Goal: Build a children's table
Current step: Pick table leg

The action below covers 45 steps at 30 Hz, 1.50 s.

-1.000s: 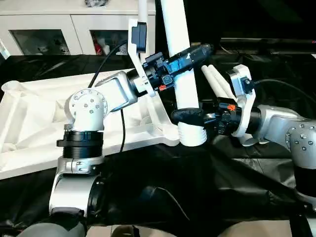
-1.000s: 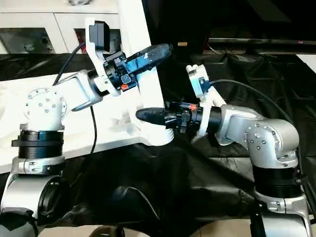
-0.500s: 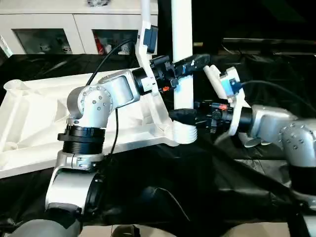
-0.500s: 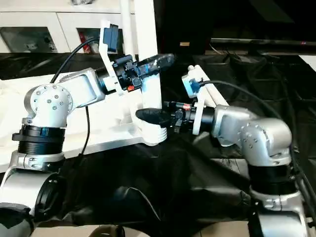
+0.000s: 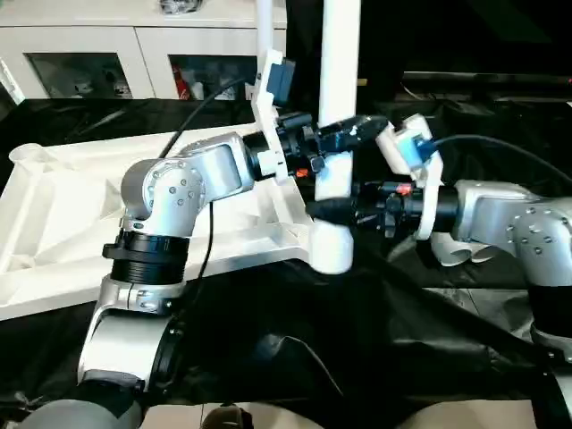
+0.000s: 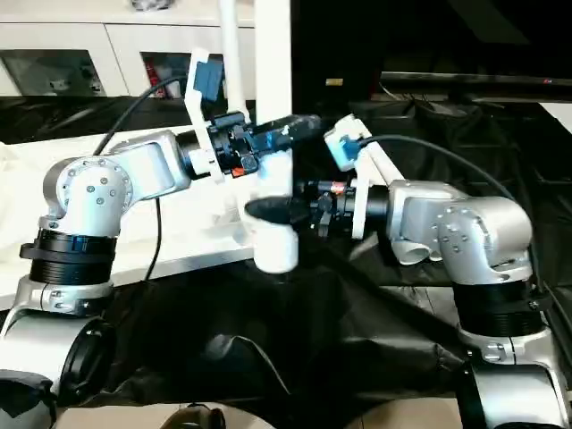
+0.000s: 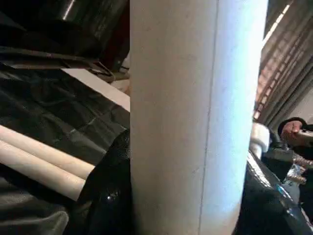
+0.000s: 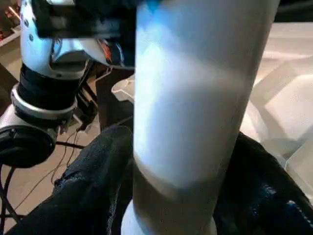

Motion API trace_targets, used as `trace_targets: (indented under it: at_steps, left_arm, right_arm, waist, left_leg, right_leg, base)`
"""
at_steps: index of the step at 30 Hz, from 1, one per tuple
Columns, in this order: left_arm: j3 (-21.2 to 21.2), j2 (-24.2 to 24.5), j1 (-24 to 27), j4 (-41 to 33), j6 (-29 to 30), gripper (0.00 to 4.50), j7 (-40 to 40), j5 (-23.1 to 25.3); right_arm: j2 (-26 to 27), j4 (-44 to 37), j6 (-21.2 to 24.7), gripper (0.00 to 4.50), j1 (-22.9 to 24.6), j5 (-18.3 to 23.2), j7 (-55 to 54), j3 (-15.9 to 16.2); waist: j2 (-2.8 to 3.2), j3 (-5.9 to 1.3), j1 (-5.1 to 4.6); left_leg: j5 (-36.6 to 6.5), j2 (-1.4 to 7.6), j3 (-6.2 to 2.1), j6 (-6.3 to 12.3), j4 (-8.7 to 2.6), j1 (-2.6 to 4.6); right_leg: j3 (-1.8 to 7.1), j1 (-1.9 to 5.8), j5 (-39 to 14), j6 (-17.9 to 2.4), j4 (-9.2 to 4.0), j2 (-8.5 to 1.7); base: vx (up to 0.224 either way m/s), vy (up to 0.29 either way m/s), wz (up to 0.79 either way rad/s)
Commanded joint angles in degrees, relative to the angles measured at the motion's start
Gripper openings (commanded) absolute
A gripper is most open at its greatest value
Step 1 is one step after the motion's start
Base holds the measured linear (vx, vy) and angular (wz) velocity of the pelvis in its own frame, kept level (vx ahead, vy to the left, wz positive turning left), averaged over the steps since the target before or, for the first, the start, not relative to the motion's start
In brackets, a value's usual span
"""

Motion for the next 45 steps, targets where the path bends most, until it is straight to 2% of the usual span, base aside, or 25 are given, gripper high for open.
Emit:
trace_targets:
  at_steps: [1,15,16,26,38,39,45]
  left_arm:
    - [0.95,-0.39,-1.01,-1.44,1.09,1.86,-0.12,-2.08]
    - [2.36,-0.56,-1.33,-1.62,3.08,1.86,-0.32,-4.35]
    - [2.60,-0.63,-1.38,-1.47,3.22,1.86,-0.01,-4.60]
    - [2.84,-0.79,-1.76,-1.18,3.47,1.86,-0.30,-4.50]
    - [2.57,-0.36,-1.88,-1.13,3.08,1.86,-0.58,-3.79]
    - [2.51,-0.35,-1.89,-1.09,3.04,1.86,-0.61,-3.73]
    - [2.03,-0.24,-1.73,-1.00,2.69,1.86,-0.83,-3.19]
  right_arm:
    - [-1.17,0.32,0.04,2.94,-1.24,-0.65,1.15,1.03]
    - [-1.80,1.33,-0.52,2.94,-1.52,-1.30,2.27,2.22]
    - [-1.87,1.24,-0.52,2.77,-1.39,-1.18,2.39,2.28]
    - [-1.49,1.39,0.25,1.97,-1.05,-0.43,2.39,1.74]
    - [-1.51,0.72,-0.71,1.91,-0.16,-0.81,1.85,2.00]
    - [-1.49,0.65,-0.81,2.47,-0.11,-0.88,1.87,2.04]
    - [-1.65,0.10,-0.57,3.03,0.25,-0.73,1.96,2.35]
  waist:
    - [-1.42,-5.10,0.14]
    - [-1.36,-5.12,0.13]
    - [-1.21,-5.12,0.16]
    - [-1.23,-5.18,0.15]
    - [-1.08,-5.24,0.16]
    - [-1.12,-5.23,0.16]
    - [-1.12,-5.25,0.17]
  left_leg:
    - [-5.45,2.17,-0.24,0.31,-3.24,1.90]
    - [-5.93,2.17,-0.28,0.49,-3.22,1.93]
    - [-6.10,2.18,-0.31,0.36,-3.22,1.98]
    - [-6.13,2.12,-0.30,0.35,-3.17,1.94]
    - [-6.14,2.13,-0.31,0.23,-3.15,1.95]
    - [-6.10,2.14,-0.32,0.24,-3.16,1.93]
    - [-6.21,2.12,-0.31,0.29,-3.13,1.97]
  right_leg:
    - [2.22,2.81,-1.76,-13.91,-4.14,-2.97]
    - [2.16,2.72,-2.13,-14.05,-4.16,-2.85]
    - [2.16,2.68,-2.31,-14.05,-4.17,-2.87]
    - [2.16,2.73,-1.74,-14.23,-4.16,-2.83]
    - [2.14,2.74,-1.18,-14.37,-4.08,-2.83]
    - [2.14,2.76,-1.09,-14.38,-4.07,-2.84]
    - [2.14,2.78,-1.17,-14.49,-4.08,-2.85]
  base:
    - [0.000,0.000,0.00]
    - [0.000,0.000,0.00]
    - [0.000,0.000,0.00]
    - [0.000,0.000,0.00]
    - [0.000,0.000,0.00]
    - [0.000,0.000,0.00]
    - [0.000,0.000,0.00]
